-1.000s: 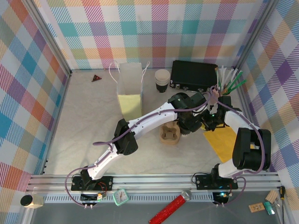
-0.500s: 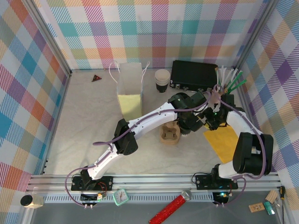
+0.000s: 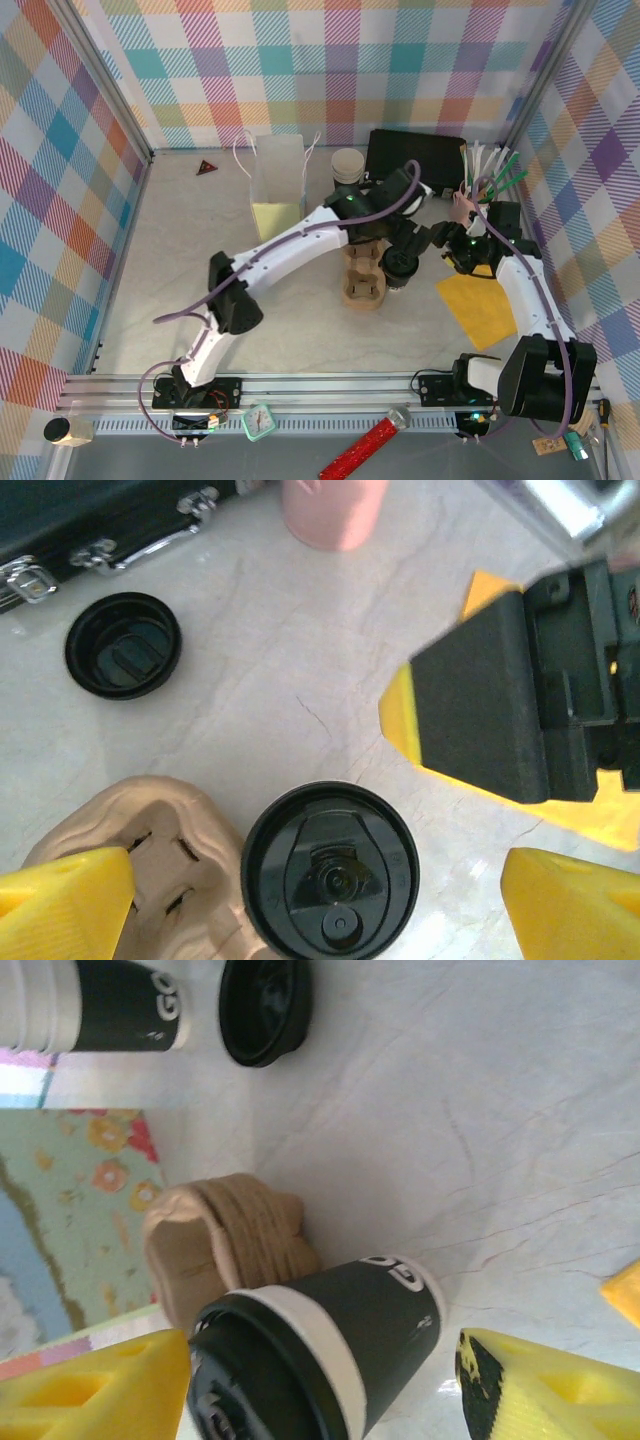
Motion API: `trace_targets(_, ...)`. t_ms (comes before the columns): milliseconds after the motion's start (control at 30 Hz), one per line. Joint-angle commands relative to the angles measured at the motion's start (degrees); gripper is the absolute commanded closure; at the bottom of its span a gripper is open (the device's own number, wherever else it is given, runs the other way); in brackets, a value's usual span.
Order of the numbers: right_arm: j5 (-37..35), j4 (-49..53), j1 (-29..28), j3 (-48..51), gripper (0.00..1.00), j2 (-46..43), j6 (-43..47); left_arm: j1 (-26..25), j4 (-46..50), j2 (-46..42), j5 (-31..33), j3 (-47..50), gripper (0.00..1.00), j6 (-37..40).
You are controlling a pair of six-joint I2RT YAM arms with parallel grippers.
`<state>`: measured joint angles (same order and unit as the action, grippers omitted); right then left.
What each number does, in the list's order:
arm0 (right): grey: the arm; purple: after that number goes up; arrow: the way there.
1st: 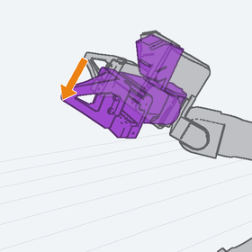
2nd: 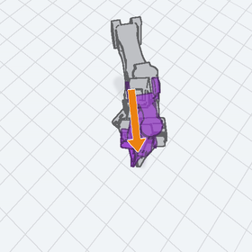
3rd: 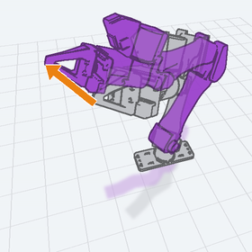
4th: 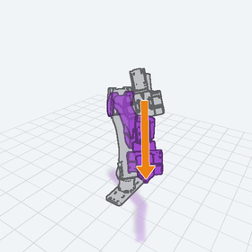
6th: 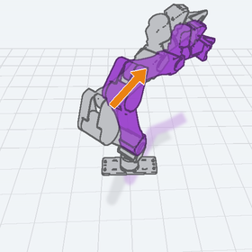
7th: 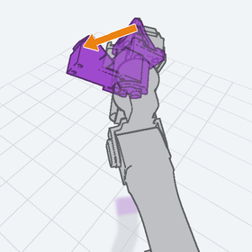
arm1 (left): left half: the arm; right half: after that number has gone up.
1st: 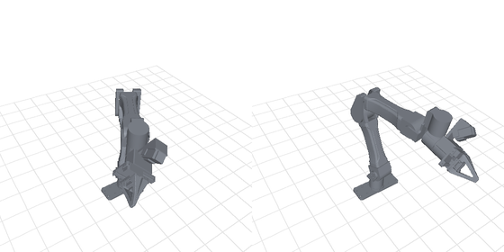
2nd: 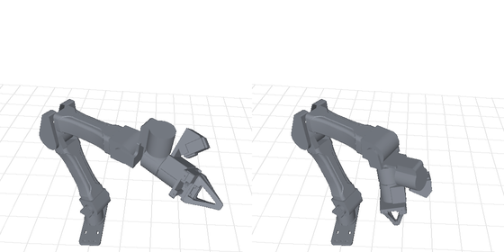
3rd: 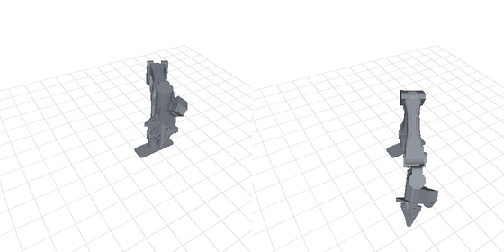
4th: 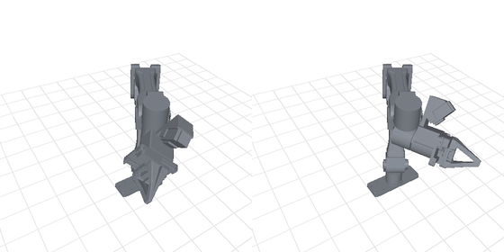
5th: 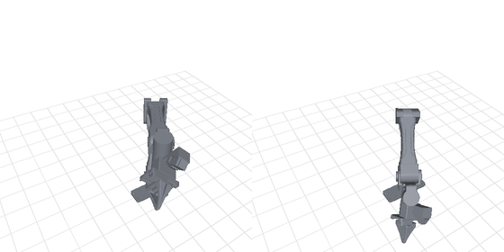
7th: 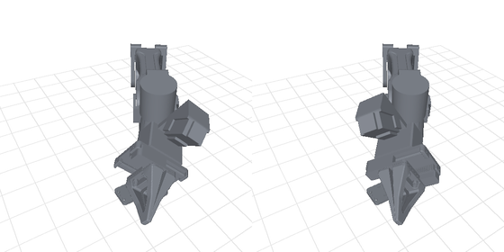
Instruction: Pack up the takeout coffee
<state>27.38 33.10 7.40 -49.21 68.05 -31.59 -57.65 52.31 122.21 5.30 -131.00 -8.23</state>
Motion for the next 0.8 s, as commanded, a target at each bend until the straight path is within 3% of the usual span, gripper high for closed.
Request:
trace_targets(0, 5.01, 1.49, -1.98, 0.08, 0.29, -0.52, 3.49, 1.61, -4.65, -5.17, -1.61, 6.89, 0.08, -6.25)
trace_targets(133, 3.70, 2.33, -5.32, -0.41, 0.29, 1.16, 4.39, 2.29, -6.61, -7.85, -2.17, 14.23, 0.11, -8.95)
trace_targets(300, 3.30, 3.36, -6.30, 0.49, 0.31, 1.06, 5.24, 2.54, -6.57, -7.69, -4.34, 18.78, 0.24, -11.57)
trace_targets(700, 2.59, 5.05, -7.39, 3.37, 0.39, -0.23, 6.54, 3.68, -7.75, -3.77, -7.04, 19.20, 0.39, -13.66)
trace_targets(767, 2.44, 4.87, -7.55, 3.12, 0.39, 0.43, 6.69, 3.86, -7.80, -3.16, -7.81, 19.03, 0.45, -13.53)
